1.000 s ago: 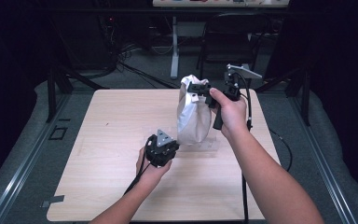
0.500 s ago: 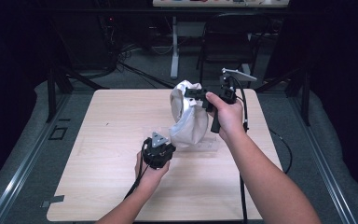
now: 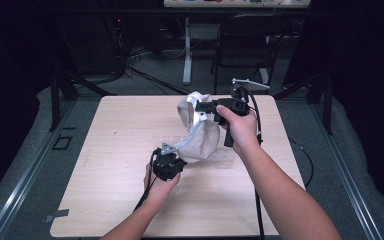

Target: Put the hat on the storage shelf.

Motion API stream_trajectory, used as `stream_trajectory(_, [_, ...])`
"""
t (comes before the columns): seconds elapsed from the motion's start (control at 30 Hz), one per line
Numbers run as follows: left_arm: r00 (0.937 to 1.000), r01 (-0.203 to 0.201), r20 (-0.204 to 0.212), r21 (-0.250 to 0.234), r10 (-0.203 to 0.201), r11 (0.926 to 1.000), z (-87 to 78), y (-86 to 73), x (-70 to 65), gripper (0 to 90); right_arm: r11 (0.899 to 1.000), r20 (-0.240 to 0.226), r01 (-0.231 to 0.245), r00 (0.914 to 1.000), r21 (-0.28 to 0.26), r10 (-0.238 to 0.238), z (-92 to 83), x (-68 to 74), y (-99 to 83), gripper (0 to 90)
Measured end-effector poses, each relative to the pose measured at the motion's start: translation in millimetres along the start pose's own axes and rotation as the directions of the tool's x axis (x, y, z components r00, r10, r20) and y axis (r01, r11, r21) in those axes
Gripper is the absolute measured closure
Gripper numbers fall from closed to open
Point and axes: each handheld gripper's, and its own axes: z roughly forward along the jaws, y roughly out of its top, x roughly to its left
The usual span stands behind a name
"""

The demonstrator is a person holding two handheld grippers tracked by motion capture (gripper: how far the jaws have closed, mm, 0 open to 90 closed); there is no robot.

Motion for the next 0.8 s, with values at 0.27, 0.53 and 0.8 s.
stream_trajectory(0.27, [0.9997,0.017,0.016,0.014,-0.017,0.9998,-0.6,-1.5,3.1,85.9,1.000,0.012,0.002,0.9999,0.009,-0.002,2.9,-2.3,-2.1,80.7])
stream_trajectory(0.53, [0.9997,0.020,0.015,0.021,-0.021,0.9996,0.7,-0.6,2.9,86.0,1.000,0.042,0.003,0.9991,-0.008,-0.003,1.0,-6.8,0.9,80.9])
stream_trajectory(0.8, [0.9997,-0.024,0.000,-0.003,0.024,0.9997,-5.0,0.0,-0.2,85.7,0.999,0.061,-0.017,0.9979,-0.052,0.020,-7.5,-15.4,5.5,81.1])
